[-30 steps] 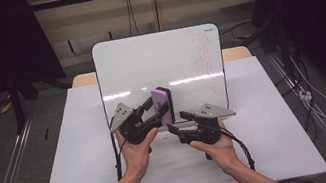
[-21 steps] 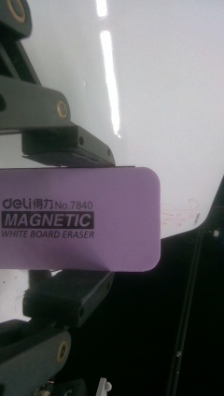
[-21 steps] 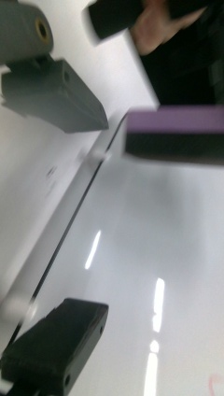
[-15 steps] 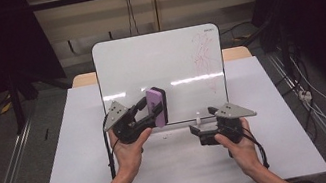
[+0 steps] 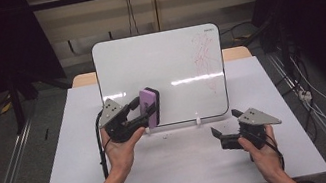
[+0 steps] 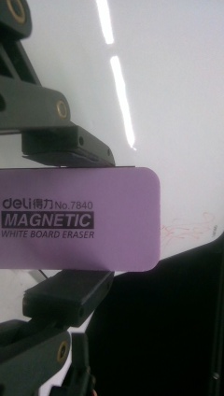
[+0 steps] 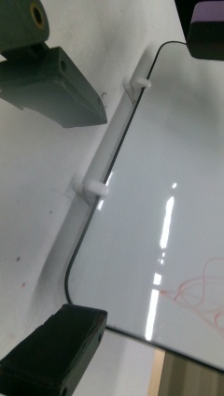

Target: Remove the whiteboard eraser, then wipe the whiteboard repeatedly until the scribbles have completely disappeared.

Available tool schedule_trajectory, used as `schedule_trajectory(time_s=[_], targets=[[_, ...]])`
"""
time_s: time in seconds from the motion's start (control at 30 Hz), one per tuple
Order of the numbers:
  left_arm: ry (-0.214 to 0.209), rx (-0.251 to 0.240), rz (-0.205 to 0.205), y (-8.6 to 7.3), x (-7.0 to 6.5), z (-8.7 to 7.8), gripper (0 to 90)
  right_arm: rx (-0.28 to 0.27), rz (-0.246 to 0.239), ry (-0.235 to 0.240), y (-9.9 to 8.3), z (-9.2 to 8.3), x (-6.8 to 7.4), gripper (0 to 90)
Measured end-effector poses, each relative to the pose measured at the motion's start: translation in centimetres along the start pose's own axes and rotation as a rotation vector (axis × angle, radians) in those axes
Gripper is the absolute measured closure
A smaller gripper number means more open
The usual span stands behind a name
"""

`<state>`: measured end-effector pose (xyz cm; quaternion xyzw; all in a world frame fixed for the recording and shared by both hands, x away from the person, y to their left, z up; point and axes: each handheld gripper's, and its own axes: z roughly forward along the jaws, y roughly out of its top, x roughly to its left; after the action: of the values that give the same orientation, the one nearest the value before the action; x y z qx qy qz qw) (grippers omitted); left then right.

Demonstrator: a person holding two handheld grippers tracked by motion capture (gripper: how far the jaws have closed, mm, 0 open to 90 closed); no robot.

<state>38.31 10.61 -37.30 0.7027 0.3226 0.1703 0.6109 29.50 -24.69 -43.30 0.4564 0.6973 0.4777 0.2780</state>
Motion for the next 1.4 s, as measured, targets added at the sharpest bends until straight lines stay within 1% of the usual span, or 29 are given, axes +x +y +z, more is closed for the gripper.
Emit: schedule_trajectory(time_s=[0.03, 0.07, 0.1, 0.17, 0.2, 0.23, 0.3, 0.33, 0.37, 0.4, 0.47, 0.5, 0.53, 0.6, 0.63, 0.67, 0.73, 0.77, 0.83, 0.9, 1.07, 1.1, 1.13, 1.37, 1.4], targets=[[0.005, 0.015, 0.011, 0.1, 0.0, -0.1, 41.4, -0.002, 0.0, -0.012, -0.1, -0.2, -0.2, 6.1], [0.01, 0.023, 0.023, 0.2, 0.0, -0.1, 41.4, 0.005, -0.017, -0.031, -0.4, -0.7, -0.5, 5.9], [0.01, 0.026, 0.027, 0.2, 0.0, -0.1, 41.4, 0.005, -0.017, -0.031, -0.4, -0.7, -0.5, 5.9], [0.011, 0.033, 0.029, 0.3, -0.1, -0.1, 41.5, 0.02, -0.034, -0.054, -0.8, -1.0, -0.8, 5.7], [0.02, 0.042, 0.043, 0.3, -0.1, 0.0, 41.5, 0.028, -0.041, -0.067, -1.0, -1.1, -0.9, 5.8], [0.019, 0.05, 0.051, 0.3, -0.2, 0.0, 41.5, 0.038, -0.039, -0.075, -1.2, -1.2, -1.0, 6.0], [0.029, 0.059, 0.067, 0.4, -0.4, 0.1, 41.5, 0.039, -0.036, -0.071, -1.2, -1.3, -1.1, 6.0], [0.035, 0.069, 0.083, 0.5, -0.6, 0.2, 41.5, 0.038, -0.036, -0.063, -1.2, -1.5, -1.2, 5.7], [0.042, 0.083, 0.11, 0.6, -0.6, 0.3, 41.5, 0.038, -0.036, -0.063, -1.2, -1.5, -1.2, 5.7], [0.054, 0.09, 0.124, 0.6, -0.8, 0.4, 41.5, 0.039, -0.033, -0.061, -1.3, -1.6, -1.2, 5.5], [0.064, 0.111, 0.149, 0.7, -1.0, 0.7, 41.5, 0.051, -0.048, -0.06, -1.4, -1.7, -1.5, 5.4], [0.071, 0.12, 0.157, 0.7, -1.1, 0.8, 41.4, 0.057, -0.049, -0.063, -1.5, -1.8, -1.7, 5.4], [0.073, 0.13, 0.153, 0.7, -1.2, 1.0, 41.4, 0.056, -0.043, -0.069, -1.6, -1.9, -1.9, 5.4], [0.079, 0.147, 0.158, 0.8, -1.3, 1.4, 41.5, 0.051, -0.03, -0.075, -1.7, -2.0, -2.1, 5.4], [0.09, 0.151, 0.178, 0.9, -1.4, 1.6, 41.5, 0.049, -0.028, -0.075, -1.7, -2.1, -2.2, 5.4], [0.092, 0.155, 0.191, 1.0, -1.5, 1.8, 41.5, 0.046, -0.022, -0.077, -1.7, -2.1, -2.2, 5.4], [0.097, 0.163, 0.203, 1.4, -1.7, 2.2, 41.5, 0.04, -0.017, -0.073, -1.7, -2.0, -2.2, 5.5], [0.1, 0.162, 0.206, 1.5, -1.8, 2.5, 41.4, 0.043, -0.025, -0.072, -1.7, -2.0, -2.1, 5.4], [0.111, 0.159, 0.234, 1.9, -2.1, 3.0, 41.5, 0.043, -0.024, -0.067, -1.8, -2.0, -2.1, 5.5], [0.115, 0.161, 0.25, 2.3, -2.4, 3.6, 41.4, 0.039, -0.026, -0.064, -1.8, -2.0, -2.0, 5.5], [0.123, 0.173, 0.29, 3.4, -3.1, 5.2, 41.5, 0.048, -0.026, -0.056, -2.0, -1.9, -2.0, 5.4], [0.128, 0.175, 0.304, 3.6, -3.1, 5.5, 41.5, 0.046, -0.025, -0.055, -2.0, -1.9, -2.0, 5.4], [0.13, 0.177, 0.303, 3.8, -3.3, 5.8, 41.5, 0.043, -0.029, -0.055, -2.0, -1.9, -1.9, 5.5], [0.149, 0.199, 0.368, 5.1, -4.2, 8.2, 41.5, 0.035, -0.03, -0.052, -2.0, -2.2, -2.1, 5.4], [0.146, 0.204, 0.369, 5.3, -4.3, 8.5, 41.5, 0.034, -0.031, -0.052, -2.0, -2.2, -2.1, 5.4]])
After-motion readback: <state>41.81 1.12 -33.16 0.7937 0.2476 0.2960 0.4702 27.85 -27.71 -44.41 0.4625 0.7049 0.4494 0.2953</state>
